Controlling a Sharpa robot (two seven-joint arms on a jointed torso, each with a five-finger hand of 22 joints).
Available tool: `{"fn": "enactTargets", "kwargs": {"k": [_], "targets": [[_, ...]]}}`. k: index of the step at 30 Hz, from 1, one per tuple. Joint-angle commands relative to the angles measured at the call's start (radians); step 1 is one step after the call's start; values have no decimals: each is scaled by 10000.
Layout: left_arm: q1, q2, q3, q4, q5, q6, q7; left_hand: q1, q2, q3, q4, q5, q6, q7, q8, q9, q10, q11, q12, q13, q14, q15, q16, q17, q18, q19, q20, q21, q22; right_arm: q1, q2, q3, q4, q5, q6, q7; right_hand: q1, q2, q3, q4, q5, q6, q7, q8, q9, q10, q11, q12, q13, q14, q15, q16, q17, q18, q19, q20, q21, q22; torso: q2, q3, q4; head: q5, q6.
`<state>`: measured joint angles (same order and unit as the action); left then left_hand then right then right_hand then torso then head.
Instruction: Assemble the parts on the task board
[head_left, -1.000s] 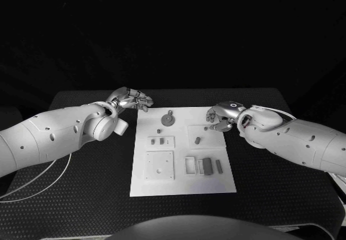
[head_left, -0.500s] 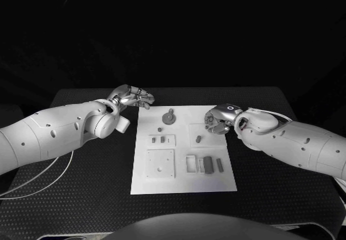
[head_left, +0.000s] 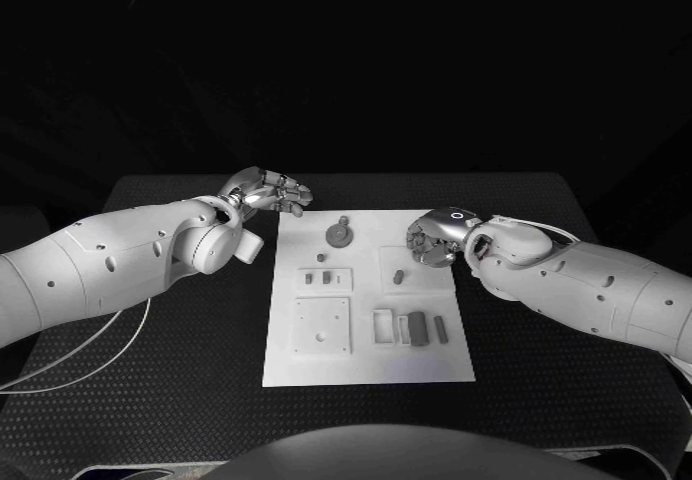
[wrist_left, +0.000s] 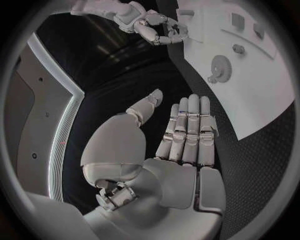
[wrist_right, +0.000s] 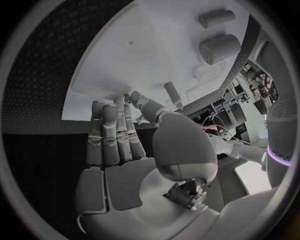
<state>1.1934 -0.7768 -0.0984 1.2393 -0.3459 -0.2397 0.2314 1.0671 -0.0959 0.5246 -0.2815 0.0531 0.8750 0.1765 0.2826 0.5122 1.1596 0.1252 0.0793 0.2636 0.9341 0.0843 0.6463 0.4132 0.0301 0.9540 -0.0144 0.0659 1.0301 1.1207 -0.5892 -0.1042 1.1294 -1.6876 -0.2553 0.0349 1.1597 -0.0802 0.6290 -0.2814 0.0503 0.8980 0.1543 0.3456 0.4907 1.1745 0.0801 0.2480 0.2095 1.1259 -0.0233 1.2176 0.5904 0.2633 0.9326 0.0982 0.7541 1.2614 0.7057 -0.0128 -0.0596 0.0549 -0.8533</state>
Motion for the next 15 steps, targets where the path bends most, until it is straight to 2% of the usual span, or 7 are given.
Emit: {"fn": "enactTargets", "kwargs": {"k": [1,8,15], "targets": [[21,27,12,25,82,2,27,10,33,-71,4,2,-69,8,67,-11,-16,14,-32,-12,59,38,-48,17,-14,-23,36,3,-15,-92,45,-34,5,-303,186,-16,55,69,229,13,0,167,-43,73,33,166,-35,5,66,49,-99,-67,24,-15,97,-27,-47,31,7,6,-9,22,-25],[25,22,12,26,82,10,-4,4,33,-77,7,1,-70,8,70,-11,-13,12,-30,-11,65,38,-58,32,-13,-20,37,4,-24,-116,54,-36,-38,-600,113,-159,139,324,522,-66,1,530,-184,222,122,528,-176,82,275,181,-231,-65,75,-15,204,-75,-26,103,0,7,-17,23,-52],[29,24,12,32,82,36,-25,3,25,-83,5,2,-81,10,68,-14,-17,12,-32,-12,69,37,-71,49,-11,-19,37,5,-35,-125,51,-37,-9,-895,7,-395,186,353,607,-84,2,718,-260,280,175,694,-261,100,446,324,-319,-29,134,-15,391,-165,48,174,-1,7,-24,20,-70]]}}
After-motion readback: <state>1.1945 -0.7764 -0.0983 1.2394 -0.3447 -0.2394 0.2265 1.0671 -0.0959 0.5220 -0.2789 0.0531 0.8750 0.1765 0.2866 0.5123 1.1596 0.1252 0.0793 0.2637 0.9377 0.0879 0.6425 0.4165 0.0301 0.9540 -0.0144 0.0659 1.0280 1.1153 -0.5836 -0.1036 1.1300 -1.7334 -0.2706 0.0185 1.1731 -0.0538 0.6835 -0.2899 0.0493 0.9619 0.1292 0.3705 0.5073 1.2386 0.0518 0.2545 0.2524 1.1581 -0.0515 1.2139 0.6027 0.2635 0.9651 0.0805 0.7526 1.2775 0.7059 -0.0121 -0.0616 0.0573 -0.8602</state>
